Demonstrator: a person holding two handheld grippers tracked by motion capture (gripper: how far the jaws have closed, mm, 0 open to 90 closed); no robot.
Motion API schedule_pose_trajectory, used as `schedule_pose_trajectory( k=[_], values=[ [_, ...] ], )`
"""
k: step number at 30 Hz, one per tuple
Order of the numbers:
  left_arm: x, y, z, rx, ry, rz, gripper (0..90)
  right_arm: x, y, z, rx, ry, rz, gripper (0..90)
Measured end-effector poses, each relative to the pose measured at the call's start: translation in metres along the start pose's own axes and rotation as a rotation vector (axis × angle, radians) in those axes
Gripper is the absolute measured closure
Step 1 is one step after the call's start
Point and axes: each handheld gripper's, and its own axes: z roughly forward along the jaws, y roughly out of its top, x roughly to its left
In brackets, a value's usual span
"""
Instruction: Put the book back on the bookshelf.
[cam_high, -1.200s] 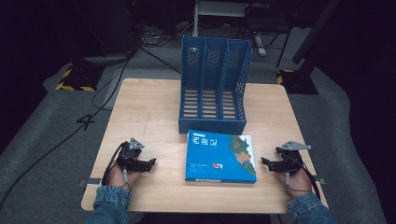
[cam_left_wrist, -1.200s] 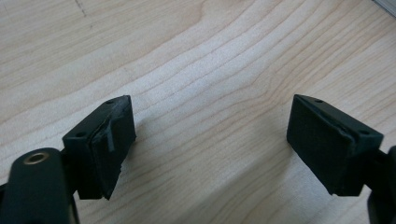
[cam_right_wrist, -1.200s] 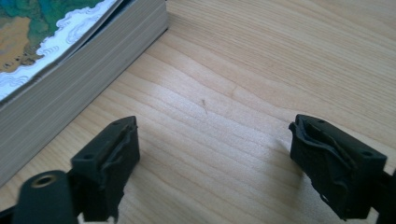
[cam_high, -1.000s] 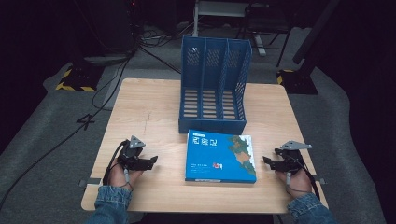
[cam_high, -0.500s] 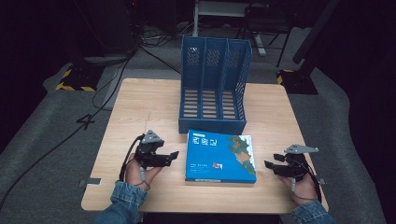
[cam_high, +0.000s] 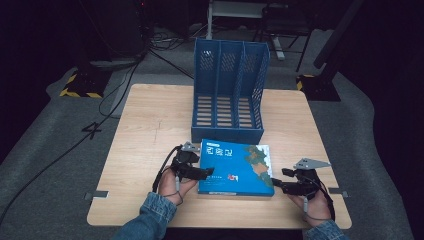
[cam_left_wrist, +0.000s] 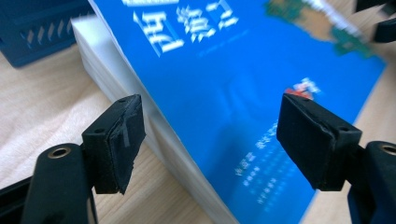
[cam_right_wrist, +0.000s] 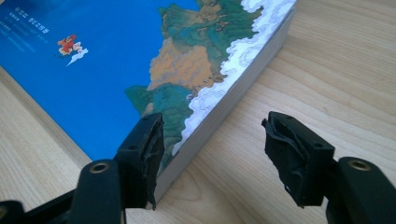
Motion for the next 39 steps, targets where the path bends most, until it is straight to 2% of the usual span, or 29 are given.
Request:
schedule_pose_trajectory(
  k=[1,4,7,12,13,15,17,18,20,23,27,28,30,32,34,35,36,38,39],
  values=[
    [0.002,0.0,0.004,0.023,0.001,-0.005,24.2,0.001,0.0,0.001,0.0,0.001,-0.004,38.2],
    [0.001,-0.001,0.011,0.043,0.015,0.003,21.2,0.004,0.0,0.005,0.012,0.008,-0.008,38.1],
    [-0.001,-0.001,0.013,0.045,0.026,0.021,16.1,0.006,0.001,0.008,0.012,0.016,-0.01,38.1],
    [0.0,-0.003,0.014,0.041,0.015,0.007,15.8,0.006,0.0,0.01,0.01,0.026,0.001,38.0],
    [-0.001,-0.003,0.012,0.034,0.028,0.017,16.4,0.006,0.0,0.011,0.011,0.028,0.001,38.0],
    [-0.004,-0.003,0.009,0.018,0.058,0.031,22.0,0.006,0.0,0.011,0.009,0.035,0.007,37.9],
    [-0.006,-0.004,0.002,-0.017,0.086,0.064,31.8,0.005,0.0,0.012,0.008,0.039,0.011,37.5],
    [-0.006,-0.004,0.002,-0.017,0.086,0.064,37.0,0.005,0.0,0.013,0.006,0.044,0.013,37.4],
    [-0.009,-0.004,-0.007,-0.064,0.083,0.094,42.9,0.004,0.0,0.013,0.005,0.049,0.017,37.3],
    [-0.012,-0.005,-0.015,-0.105,0.063,0.102,52.2,0.004,0.0,0.013,0.002,0.049,0.019,37.3],
    [-0.015,-0.005,-0.02,-0.138,0.038,0.121,58.4,0.005,-0.001,0.013,0.007,0.052,0.032,37.3],
    [-0.016,-0.005,-0.021,-0.14,0.031,0.121,59.7,0.005,-0.001,0.014,0.006,0.052,0.034,37.3],
    [-0.015,-0.005,-0.015,-0.111,-0.015,0.072,59.2,0.005,-0.001,0.014,0.002,0.056,0.03,37.3],
    [-0.008,-0.006,-0.005,-0.059,-0.018,0.037,56.6,0.005,-0.001,0.015,0.001,0.063,0.033,37.2],
    [0.0,-0.008,-0.003,-0.066,-0.034,0.01,58.2,0.005,-0.001,0.016,-0.002,0.068,0.037,37.0],
    [0.0,-0.008,-0.003,-0.066,-0.034,0.01,59.6,0.005,-0.001,0.016,-0.002,0.068,0.037,37.0],
    [0.004,-0.008,-0.003,-0.051,-0.04,-0.012,59.6,0.005,-0.001,0.016,-0.004,0.069,0.036,36.9],
    [0.005,-0.009,-0.002,-0.063,-0.039,-0.016,59.5,0.006,-0.002,0.016,-0.008,0.073,0.026,36.2],
    [0.0,-0.008,-0.003,-0.083,-0.018,0.019,60.1,0.005,-0.002,0.017,-0.01,0.072,0.026,35.4]
  ],
)
